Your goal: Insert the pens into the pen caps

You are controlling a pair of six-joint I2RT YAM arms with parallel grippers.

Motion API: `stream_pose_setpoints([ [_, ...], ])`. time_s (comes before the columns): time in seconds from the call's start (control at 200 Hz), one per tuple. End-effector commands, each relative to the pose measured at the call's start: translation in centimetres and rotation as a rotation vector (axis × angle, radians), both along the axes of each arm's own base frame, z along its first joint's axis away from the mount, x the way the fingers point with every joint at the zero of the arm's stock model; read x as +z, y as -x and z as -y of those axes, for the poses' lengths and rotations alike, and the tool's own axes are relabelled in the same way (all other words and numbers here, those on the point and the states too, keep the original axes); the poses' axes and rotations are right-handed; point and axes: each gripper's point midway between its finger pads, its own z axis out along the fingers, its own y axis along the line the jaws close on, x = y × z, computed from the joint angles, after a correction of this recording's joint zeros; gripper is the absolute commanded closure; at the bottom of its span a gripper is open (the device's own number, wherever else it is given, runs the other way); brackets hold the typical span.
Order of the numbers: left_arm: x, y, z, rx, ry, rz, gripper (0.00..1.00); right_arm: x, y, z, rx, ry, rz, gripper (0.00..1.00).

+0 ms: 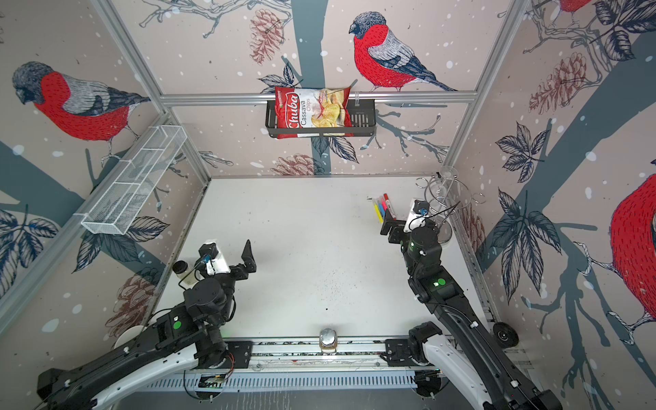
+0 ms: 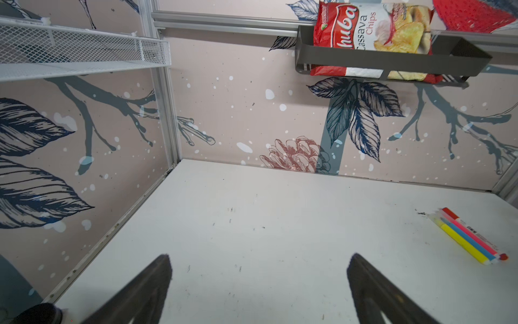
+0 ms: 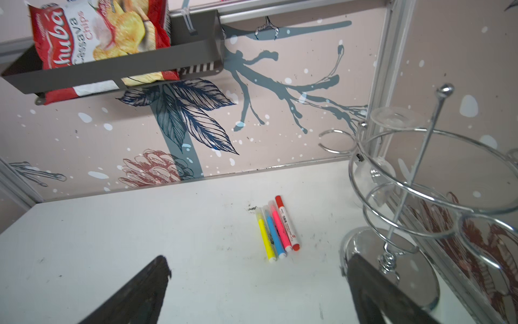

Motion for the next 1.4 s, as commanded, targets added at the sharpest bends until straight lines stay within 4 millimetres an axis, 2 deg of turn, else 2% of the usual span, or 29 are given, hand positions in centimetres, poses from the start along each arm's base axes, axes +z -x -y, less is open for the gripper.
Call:
stream_pose_setpoints([
  [0.0,-0.7,0.0,-0.4,0.027,0.005,0.013,0.02,-0.4,0.4,1.5,-0.077,-0.028,0.036,0.01],
  [0.22,-1.7,0.2,-1.1,0.044,0.007,0.040,0.02,-3.0,1.6,2.0,-0.073,0.003,0.032,0.00],
  [0.48,-3.9,-0.2,-1.3,0.115,-0.114,-0.006,0.02,-6.3,2.4,3.6,-0.154,-0.008,-0.021,0.01],
  [0.71,-5.8,-0.6,-1.7,0.129,-0.110,-0.010,0.02,-8.9,2.8,4.3,-0.196,-0.034,-0.057,0.01],
  [0.8,-6.5,-0.7,-2.4,0.154,-0.107,-0.021,0.02,-9.7,2.9,4.6,-0.214,-0.026,-0.070,0.00],
  [1.036,-6.6,-0.9,-4.0,0.229,-0.138,-0.017,0.03,-11.2,3.4,6.1,-0.302,-0.005,-0.068,0.00],
  [1.266,-7.9,-0.8,-4.9,0.271,-0.173,-0.032,0.03,-12.3,4.2,7.3,-0.368,0.031,-0.065,0.01],
  [1.396,-9.0,-0.6,-5.2,0.280,-0.181,-0.037,0.03,-13.8,4.8,7.4,-0.362,0.030,-0.047,0.01],
])
